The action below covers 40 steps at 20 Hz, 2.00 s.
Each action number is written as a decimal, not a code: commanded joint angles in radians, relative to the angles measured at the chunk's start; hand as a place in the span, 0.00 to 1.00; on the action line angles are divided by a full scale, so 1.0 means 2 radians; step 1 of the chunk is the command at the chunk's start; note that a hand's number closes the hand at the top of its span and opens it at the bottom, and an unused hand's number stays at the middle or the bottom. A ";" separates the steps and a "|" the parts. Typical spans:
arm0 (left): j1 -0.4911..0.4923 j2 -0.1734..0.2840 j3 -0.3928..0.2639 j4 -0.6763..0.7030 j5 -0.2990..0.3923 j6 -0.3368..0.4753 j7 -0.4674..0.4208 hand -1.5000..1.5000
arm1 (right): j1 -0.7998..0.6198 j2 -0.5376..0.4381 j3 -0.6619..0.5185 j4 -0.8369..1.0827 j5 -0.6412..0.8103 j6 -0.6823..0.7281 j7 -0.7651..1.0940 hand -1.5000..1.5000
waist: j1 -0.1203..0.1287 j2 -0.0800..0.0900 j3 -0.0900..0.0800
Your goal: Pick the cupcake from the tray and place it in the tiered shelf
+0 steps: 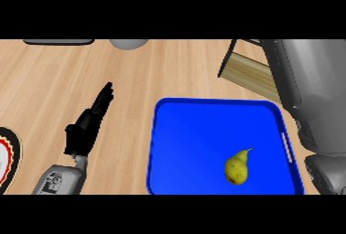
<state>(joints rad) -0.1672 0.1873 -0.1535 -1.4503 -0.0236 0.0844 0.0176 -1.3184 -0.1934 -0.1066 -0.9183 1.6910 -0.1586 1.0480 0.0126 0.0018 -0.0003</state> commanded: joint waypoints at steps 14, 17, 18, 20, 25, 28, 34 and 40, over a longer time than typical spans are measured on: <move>0.014 -0.022 -0.008 -0.004 -0.024 0.010 -0.010 0.50 | 0.054 -0.037 -0.083 0.018 -0.077 -0.241 -0.066 1.00 | 0.000 0.000 0.000; -0.003 -0.013 0.009 0.004 -0.013 -0.007 -0.001 0.50 | 0.058 -0.034 -0.088 0.057 -0.085 -0.275 -0.076 1.00 | 0.001 0.001 0.000; -0.012 -0.008 0.019 0.017 -0.004 -0.018 -0.008 0.50 | 0.063 -0.050 -0.094 0.045 -0.104 -0.271 -0.100 1.00 | -0.001 0.001 0.000; -0.003 -0.025 0.004 -0.009 -0.017 0.001 0.018 0.50 | 0.049 -0.056 -0.096 0.063 -0.107 -0.268 -0.100 1.00 | 0.001 0.001 0.000; -0.005 -0.023 0.009 0.000 -0.019 0.001 0.008 0.50 | 0.083 -0.073 -0.103 0.056 0.005 -0.200 0.041 0.00 | -0.004 -0.001 0.000; -0.005 -0.026 0.011 -0.001 -0.027 0.009 0.013 0.50 | 0.099 -0.059 -0.095 0.007 0.011 -0.164 0.045 0.00 | -0.008 -0.003 0.000; 0.012 -0.013 0.012 -0.033 -0.016 -0.015 0.026 0.50 | 0.136 -0.025 -0.110 -0.044 -0.013 -0.247 0.033 0.00 | -0.001 -0.002 0.000; -0.006 -0.010 0.030 -0.003 -0.009 -0.026 0.010 0.50 | 0.103 -0.019 -0.127 -0.076 -0.074 -0.216 0.000 0.00 | -0.003 -0.001 0.000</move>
<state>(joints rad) -0.1750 0.1513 -0.1133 -1.4518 -0.0652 0.0647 0.0357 -1.0869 -0.2496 -0.3480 -1.0517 1.5964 -0.5755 1.0104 0.0028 -0.0015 0.0000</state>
